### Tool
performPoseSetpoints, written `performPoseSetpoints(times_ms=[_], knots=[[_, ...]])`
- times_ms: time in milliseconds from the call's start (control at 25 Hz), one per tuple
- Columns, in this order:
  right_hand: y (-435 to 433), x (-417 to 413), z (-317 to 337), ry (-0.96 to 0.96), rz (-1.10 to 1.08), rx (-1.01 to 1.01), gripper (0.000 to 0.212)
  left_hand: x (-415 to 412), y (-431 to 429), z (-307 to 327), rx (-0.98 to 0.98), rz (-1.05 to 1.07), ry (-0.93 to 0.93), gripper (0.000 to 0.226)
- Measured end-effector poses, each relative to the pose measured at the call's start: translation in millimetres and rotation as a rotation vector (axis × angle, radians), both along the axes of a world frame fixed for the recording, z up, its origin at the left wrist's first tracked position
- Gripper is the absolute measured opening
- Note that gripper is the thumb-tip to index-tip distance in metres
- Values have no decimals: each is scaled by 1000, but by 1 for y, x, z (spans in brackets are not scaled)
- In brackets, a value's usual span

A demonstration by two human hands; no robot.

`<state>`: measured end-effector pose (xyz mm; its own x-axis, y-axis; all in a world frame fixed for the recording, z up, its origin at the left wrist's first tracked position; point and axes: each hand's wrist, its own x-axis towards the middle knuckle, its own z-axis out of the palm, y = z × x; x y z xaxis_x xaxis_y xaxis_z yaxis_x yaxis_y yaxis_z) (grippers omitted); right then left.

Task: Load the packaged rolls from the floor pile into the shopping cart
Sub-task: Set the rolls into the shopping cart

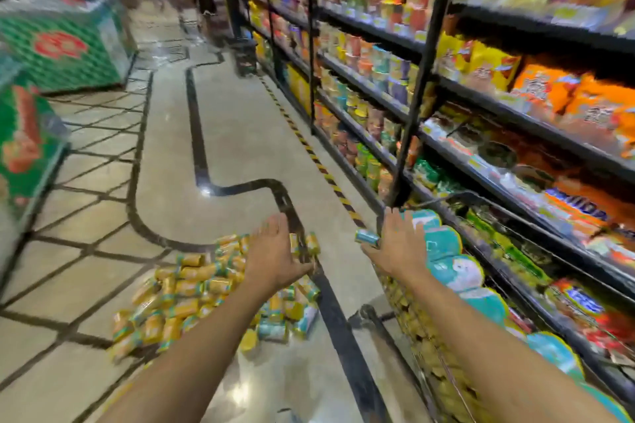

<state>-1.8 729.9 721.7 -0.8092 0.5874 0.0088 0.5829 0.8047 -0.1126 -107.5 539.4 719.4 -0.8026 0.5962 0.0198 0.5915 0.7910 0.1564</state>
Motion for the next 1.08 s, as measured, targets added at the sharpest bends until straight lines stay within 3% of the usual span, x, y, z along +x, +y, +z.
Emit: performPoseSetpoints(times_ms=[280,760,920,1080], knots=[[-94,-80,-32,-157,283,-7,87,-29,-127,-35,-17,308,-64,113],[-118,-196,-122,-379,253,-151,86,-139,-146,-131,-24,368,-317,111],[-111,-245,-181,-436,302,-207,88,-179,-140,-185,-10,407,-409,111],[-110,-298,-288,-505,393,-253,86,-214,-129,-285,-71,508,-527,112]])
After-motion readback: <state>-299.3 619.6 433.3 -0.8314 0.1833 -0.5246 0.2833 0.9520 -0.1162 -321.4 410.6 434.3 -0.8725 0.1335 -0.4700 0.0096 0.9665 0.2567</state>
